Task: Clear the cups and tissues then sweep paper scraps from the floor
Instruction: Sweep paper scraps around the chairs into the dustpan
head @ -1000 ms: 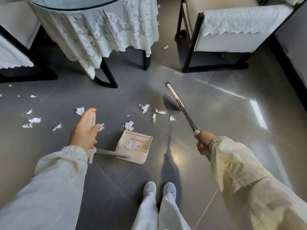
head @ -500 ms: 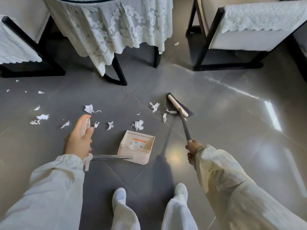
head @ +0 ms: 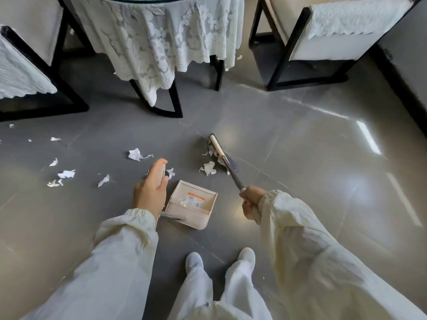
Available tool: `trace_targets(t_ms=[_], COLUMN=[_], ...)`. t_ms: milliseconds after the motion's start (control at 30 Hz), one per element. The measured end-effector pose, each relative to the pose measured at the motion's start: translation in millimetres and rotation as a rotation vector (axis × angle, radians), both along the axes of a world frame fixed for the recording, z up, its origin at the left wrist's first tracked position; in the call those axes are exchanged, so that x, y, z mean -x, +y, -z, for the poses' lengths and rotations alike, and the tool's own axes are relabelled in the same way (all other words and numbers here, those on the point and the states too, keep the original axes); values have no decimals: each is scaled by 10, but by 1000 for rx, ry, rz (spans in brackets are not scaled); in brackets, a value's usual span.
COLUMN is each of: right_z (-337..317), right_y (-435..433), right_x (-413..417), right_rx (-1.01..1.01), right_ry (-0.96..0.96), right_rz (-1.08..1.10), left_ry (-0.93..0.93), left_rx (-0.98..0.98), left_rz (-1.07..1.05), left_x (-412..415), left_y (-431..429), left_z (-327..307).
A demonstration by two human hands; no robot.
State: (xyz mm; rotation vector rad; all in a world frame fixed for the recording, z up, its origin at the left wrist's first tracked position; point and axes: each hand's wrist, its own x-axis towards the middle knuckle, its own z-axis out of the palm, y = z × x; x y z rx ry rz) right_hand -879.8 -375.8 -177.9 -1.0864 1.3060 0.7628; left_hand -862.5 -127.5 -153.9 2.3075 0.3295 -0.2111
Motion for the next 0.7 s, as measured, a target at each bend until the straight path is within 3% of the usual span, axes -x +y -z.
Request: trace_targets(t_ms=[267,533,700], right_z=[-379,-143,-16], right_y=[78,64,208], right_x=[7,-79,-105], right_rx=[5,206,135], right_ry=[-86,-81,13], right_rz=[-113,-184,-91], left_ry=[-25,-26,-57], left_rx=[-13,10,-7], left_rz=[-17,12,-21], left_x=[51,146,223], left_y=[334,295,449], left_z=[-4,-23,-20])
